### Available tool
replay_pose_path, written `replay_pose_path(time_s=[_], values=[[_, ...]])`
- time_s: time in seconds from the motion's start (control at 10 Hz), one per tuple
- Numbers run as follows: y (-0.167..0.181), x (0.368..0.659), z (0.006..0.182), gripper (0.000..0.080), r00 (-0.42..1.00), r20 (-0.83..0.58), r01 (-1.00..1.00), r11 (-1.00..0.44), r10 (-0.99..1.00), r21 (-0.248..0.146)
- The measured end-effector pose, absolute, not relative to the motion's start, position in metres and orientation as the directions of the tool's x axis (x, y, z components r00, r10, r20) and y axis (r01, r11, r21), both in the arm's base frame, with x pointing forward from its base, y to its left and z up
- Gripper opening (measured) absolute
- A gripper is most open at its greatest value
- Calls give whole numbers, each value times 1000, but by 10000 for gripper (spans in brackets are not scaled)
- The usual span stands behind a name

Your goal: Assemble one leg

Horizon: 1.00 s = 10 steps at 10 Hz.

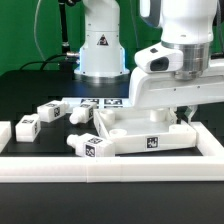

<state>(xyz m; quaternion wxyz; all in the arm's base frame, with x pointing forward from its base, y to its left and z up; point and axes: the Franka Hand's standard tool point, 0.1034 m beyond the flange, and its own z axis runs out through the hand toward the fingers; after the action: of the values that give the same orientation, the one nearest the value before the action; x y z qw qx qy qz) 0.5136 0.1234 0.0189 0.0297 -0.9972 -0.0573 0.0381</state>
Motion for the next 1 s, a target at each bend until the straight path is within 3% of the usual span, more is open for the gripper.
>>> replay_pose_path(time_s=[0.3, 0.7, 1.0], values=[[123, 514, 18, 54, 992, -72, 100, -993, 105, -63], [105, 551, 26, 54, 995, -35, 91, -993, 94, -69], [113, 571, 17, 54, 998, -20, 50, -996, 51, -75]])
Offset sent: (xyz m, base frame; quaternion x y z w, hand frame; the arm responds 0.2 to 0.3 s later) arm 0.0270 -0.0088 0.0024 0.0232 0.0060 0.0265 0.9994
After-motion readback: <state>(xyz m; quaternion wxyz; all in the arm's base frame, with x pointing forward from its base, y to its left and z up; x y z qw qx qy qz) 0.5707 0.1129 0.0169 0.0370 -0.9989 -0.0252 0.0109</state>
